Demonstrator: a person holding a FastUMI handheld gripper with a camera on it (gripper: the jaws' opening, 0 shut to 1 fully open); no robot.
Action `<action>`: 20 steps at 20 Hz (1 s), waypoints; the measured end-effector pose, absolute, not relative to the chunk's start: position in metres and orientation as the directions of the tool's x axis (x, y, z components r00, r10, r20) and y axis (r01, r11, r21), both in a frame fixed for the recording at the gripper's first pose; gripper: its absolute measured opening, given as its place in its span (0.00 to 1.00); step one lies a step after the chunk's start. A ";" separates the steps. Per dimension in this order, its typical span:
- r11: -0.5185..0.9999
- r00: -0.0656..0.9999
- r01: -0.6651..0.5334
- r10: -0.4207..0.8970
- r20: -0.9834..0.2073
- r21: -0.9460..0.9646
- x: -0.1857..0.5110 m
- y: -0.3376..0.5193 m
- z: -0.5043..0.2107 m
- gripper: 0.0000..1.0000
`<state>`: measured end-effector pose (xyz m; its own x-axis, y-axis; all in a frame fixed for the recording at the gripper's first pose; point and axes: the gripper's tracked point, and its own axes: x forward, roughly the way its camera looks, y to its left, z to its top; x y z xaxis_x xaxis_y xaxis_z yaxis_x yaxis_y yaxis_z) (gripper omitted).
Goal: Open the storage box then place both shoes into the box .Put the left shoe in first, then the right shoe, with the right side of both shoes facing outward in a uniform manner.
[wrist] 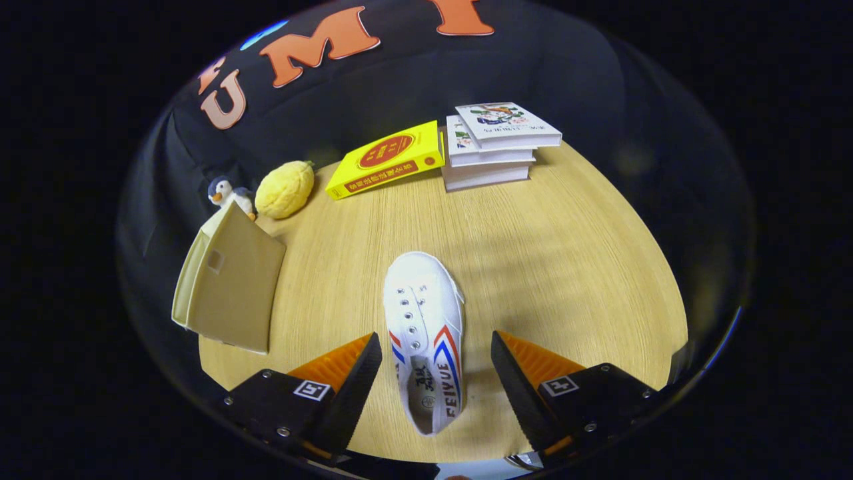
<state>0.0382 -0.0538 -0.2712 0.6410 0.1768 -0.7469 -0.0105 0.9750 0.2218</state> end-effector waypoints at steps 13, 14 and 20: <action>0.979 0.537 -0.107 0.203 -0.819 0.172 0.027 -0.051 -0.337 0.78; 0.975 0.532 -0.112 0.223 -0.817 0.193 0.027 -0.046 -0.338 0.65; 0.921 0.570 0.043 0.296 -0.767 0.387 0.038 -0.055 -0.338 0.02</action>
<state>0.0378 -0.0549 -0.3384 0.5700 0.2957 -0.7666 0.0431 0.9209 0.3873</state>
